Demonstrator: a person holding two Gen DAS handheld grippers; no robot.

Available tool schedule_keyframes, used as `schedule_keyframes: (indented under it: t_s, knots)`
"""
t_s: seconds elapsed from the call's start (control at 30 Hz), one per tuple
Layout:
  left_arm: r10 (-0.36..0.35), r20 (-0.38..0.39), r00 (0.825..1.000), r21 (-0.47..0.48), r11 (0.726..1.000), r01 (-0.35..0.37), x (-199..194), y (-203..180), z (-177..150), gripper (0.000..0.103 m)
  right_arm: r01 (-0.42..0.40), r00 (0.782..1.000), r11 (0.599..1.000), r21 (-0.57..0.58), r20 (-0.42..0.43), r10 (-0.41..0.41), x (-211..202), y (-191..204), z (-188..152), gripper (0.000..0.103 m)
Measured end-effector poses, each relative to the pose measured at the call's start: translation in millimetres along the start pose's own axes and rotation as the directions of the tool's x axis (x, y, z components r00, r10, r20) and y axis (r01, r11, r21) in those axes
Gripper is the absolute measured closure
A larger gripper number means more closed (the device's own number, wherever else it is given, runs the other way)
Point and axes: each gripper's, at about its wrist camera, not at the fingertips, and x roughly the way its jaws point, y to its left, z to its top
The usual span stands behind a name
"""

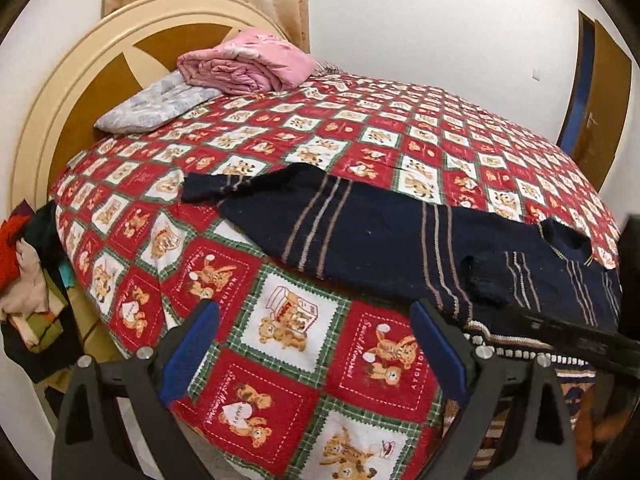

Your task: Fold small clothes

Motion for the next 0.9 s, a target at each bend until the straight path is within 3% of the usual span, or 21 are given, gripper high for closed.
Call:
schedule_keyframes:
  t_s: [0.13,0.23,0.37,0.47,0.5,0.53,0.57,0.6,0.63,0.7,0.73,0.8,0.9]
  knots:
    - [-0.031,0.0,1.0,0.034,0.999,0.031,0,-12,-3,0.005,0.076,0.989,0.994,0.084,0.117,-0.086,-52,-34,-20,0.074]
    - [-0.059,0.001,0.998,0.076,0.995,0.059,-2,-30,-6,0.005,0.158,0.961,0.975,0.159,0.202,-0.189,-103,-72,-37,0.074]
    - [-0.109,-0.015,0.994,0.114,0.987,0.11,-2,-57,-5,0.005,0.317,0.891,0.905,0.283,0.24,-0.386,-171,-136,-60,0.074]
    - [-0.152,-0.023,0.988,0.134,0.979,0.153,-7,-77,-7,0.005,0.423,0.843,0.834,0.355,0.182,-0.505,-197,-184,-73,0.074]
    - [-0.157,-0.027,0.987,0.139,0.977,0.159,-7,-80,-8,0.005,0.468,0.819,0.791,0.395,0.143,-0.556,-204,-205,-83,0.074]
    - [-0.158,-0.032,0.987,0.148,0.976,0.161,-8,-84,-9,0.005,0.491,0.806,0.76,0.426,0.109,-0.582,-206,-219,-88,0.079]
    - [-0.153,-0.033,0.988,0.158,0.975,0.157,-8,-86,-11,0.005,0.467,0.812,0.753,0.463,0.112,-0.572,-211,-233,-95,0.084]
    - [-0.146,-0.032,0.989,0.166,0.975,0.149,-9,-87,-12,0.005,0.409,0.825,0.759,0.507,0.149,-0.545,-221,-241,-102,0.085]
    - [-0.133,-0.029,0.991,0.174,0.975,0.137,-9,-88,-13,0.005,0.43,0.812,0.738,0.519,0.134,-0.568,-225,-239,-105,0.085]
    - [-0.111,-0.032,0.993,0.179,0.977,0.115,-6,-88,-14,0.005,0.519,0.746,0.696,0.496,0.134,-0.652,-231,-228,-97,0.085]
    - [-0.104,-0.036,0.994,0.175,0.979,0.109,-4,-87,-13,0.005,0.517,0.738,0.706,0.483,0.166,-0.654,-231,-221,-91,0.085]
    - [-0.09,-0.03,0.995,0.172,0.981,0.094,-3,-88,-13,0.005,0.49,0.755,0.747,0.449,0.21,-0.621,-229,-208,-78,0.085]
    - [-0.037,-0.022,0.999,0.187,0.982,0.04,2,-87,-14,0.005,0.443,0.804,0.817,0.369,0.24,-0.544,-206,-183,-58,0.083]
